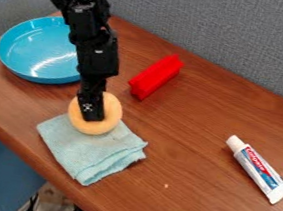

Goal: Put the yellow ball on the blue plate

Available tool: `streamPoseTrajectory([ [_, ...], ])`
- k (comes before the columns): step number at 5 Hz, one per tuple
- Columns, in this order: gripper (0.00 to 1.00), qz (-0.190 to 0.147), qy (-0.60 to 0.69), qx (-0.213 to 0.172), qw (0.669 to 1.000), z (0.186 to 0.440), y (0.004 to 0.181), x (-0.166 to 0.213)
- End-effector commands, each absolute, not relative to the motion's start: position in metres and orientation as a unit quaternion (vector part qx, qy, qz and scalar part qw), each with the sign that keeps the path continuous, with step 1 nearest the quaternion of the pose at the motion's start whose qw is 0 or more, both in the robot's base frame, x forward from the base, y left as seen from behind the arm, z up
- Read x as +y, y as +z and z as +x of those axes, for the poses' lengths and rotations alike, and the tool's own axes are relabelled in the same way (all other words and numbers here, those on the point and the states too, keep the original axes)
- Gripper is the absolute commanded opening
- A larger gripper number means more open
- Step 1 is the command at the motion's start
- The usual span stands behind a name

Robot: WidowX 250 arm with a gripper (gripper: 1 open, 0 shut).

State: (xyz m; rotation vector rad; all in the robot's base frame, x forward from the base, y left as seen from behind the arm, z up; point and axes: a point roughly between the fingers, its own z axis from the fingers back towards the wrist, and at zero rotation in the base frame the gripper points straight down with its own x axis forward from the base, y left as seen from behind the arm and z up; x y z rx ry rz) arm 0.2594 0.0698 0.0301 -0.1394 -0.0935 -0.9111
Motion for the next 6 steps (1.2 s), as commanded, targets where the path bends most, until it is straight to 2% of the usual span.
streamPoseTrajectory([
  [1,0.00,-0.088,-0.447,-0.033,0.890,0.2542,0.0051,0.0655],
  [6,0.00,-0.087,-0.452,-0.035,0.887,0.2577,0.0031,0.0672],
])
